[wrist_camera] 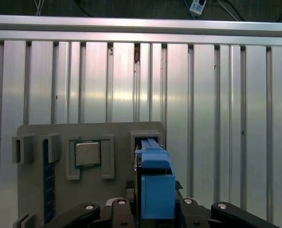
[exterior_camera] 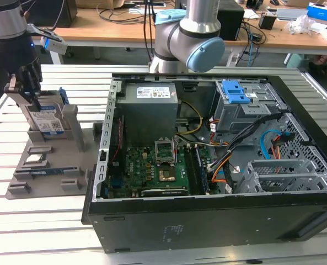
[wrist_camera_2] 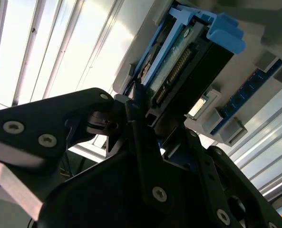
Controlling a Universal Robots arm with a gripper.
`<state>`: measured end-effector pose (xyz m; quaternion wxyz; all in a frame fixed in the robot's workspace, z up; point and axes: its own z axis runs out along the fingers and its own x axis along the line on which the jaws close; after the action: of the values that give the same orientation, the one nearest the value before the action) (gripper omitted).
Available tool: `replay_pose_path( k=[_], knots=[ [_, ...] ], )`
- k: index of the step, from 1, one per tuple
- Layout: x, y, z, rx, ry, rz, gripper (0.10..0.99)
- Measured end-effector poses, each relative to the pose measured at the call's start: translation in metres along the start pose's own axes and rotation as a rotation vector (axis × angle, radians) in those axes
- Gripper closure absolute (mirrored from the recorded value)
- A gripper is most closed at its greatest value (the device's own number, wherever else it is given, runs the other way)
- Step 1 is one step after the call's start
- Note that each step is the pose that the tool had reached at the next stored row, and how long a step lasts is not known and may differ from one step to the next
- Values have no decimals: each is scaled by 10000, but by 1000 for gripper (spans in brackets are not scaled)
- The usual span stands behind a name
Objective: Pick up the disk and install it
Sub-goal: 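Pick up the disk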
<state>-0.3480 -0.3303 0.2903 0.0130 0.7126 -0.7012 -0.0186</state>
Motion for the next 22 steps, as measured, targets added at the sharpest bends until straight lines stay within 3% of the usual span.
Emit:
replay_pose_path(
  k=[22],
  knots=[
    [-2,-1,-101,-1,1,0,722]
  ],
)
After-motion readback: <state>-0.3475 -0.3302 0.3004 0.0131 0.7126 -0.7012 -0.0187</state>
